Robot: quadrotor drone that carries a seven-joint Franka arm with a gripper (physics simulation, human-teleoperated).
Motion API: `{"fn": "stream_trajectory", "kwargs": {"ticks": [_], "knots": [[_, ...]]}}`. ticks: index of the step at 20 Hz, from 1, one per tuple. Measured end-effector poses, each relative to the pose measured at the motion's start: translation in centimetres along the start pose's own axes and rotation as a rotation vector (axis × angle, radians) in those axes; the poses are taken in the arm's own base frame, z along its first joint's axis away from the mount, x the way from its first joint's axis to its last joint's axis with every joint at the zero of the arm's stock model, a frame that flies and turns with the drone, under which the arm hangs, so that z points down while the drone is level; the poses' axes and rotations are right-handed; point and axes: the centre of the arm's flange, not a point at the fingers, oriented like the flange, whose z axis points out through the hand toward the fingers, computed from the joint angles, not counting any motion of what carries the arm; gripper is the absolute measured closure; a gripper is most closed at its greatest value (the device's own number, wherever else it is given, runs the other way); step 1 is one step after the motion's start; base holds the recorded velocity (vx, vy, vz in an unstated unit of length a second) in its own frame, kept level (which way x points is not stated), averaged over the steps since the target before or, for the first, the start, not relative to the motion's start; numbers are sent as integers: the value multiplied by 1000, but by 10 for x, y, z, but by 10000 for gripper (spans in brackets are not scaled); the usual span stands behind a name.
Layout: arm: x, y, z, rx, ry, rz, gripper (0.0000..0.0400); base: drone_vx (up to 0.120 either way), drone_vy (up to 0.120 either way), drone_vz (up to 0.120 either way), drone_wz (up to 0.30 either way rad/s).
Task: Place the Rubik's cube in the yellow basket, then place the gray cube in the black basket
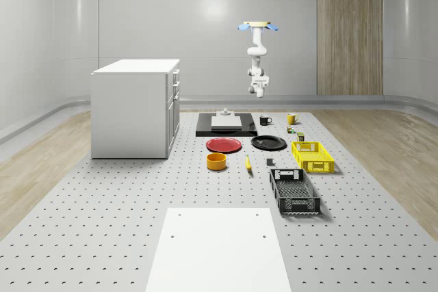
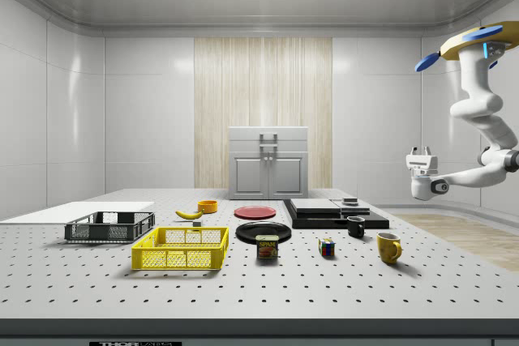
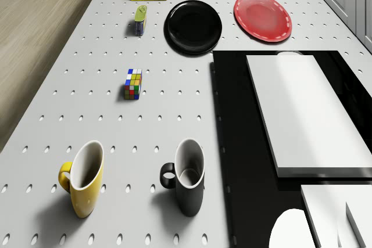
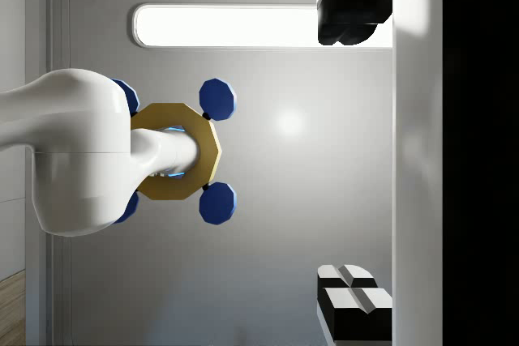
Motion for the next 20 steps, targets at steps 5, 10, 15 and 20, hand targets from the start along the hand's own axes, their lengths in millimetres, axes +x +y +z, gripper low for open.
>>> {"fn": "stream_trajectory", "kwargs": {"ticks": [5,10,15,20], "knots": [[1,-1,-12,3,3,0,0,0,120,0,0],[1,-1,-17,5,6,0,0,16,120,0,0],[1,-1,-18,8,8,0,0,120,120,0,0],[0,-1,-19,10,11,0,0,8,120,0,0]]}}
